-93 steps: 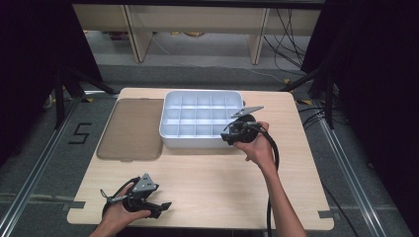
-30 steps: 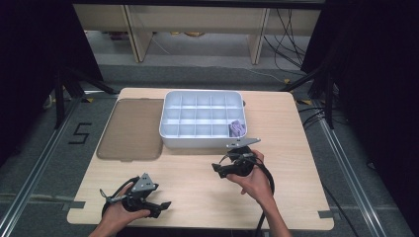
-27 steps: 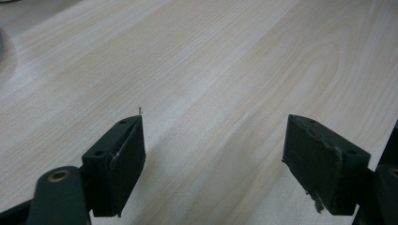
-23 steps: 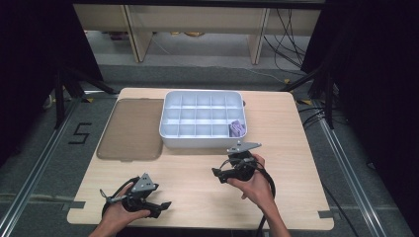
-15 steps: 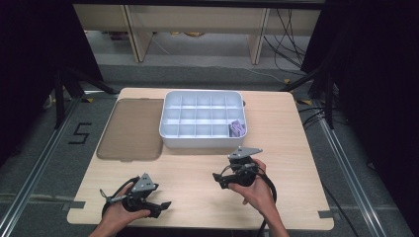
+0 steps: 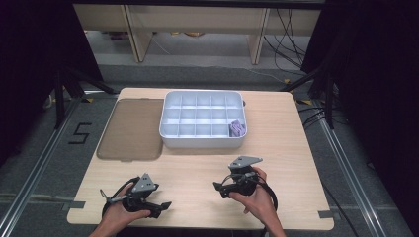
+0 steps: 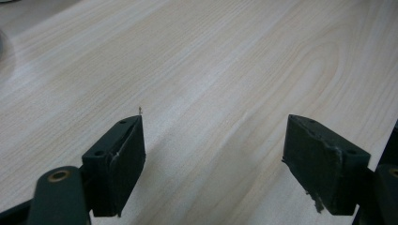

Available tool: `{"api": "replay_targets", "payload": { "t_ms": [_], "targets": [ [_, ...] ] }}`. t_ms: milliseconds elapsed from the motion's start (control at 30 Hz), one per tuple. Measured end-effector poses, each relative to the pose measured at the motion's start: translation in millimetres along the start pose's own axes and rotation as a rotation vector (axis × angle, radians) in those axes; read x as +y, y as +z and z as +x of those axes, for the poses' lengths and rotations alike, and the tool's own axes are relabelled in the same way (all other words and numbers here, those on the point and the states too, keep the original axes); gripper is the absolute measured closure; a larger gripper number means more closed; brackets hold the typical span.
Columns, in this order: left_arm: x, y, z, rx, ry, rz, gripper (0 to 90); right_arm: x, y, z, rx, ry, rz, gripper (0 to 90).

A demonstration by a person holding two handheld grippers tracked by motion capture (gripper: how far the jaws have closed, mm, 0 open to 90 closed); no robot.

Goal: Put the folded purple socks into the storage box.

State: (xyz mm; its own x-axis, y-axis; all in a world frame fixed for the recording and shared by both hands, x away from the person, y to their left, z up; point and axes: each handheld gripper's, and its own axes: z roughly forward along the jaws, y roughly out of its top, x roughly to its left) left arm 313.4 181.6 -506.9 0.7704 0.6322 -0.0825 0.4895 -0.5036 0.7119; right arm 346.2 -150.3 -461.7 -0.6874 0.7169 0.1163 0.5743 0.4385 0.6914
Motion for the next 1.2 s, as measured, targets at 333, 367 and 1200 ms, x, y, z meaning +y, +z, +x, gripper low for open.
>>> {"api": "replay_targets", "payload": {
  "t_ms": [333, 367, 1200],
  "targets": [
    [0.0, 0.7, -0.2, 0.001, 0.009, 0.005, 20.7, -16.8, 0.7, 2.1, -0.005, -0.003, 0.008, 19.1],
    [-0.5, 1.4, -1.2, -0.002, -0.011, 0.005, 20.7, -19.4, 2.5, 3.0, -0.007, 0.003, -0.008, 19.0],
    [-0.8, 3.3, -4.2, -0.005, 0.022, -0.001, 17.6, -42.4, 3.0, 8.4, 0.007, -0.022, -0.008, 17.5]
  ]
}}
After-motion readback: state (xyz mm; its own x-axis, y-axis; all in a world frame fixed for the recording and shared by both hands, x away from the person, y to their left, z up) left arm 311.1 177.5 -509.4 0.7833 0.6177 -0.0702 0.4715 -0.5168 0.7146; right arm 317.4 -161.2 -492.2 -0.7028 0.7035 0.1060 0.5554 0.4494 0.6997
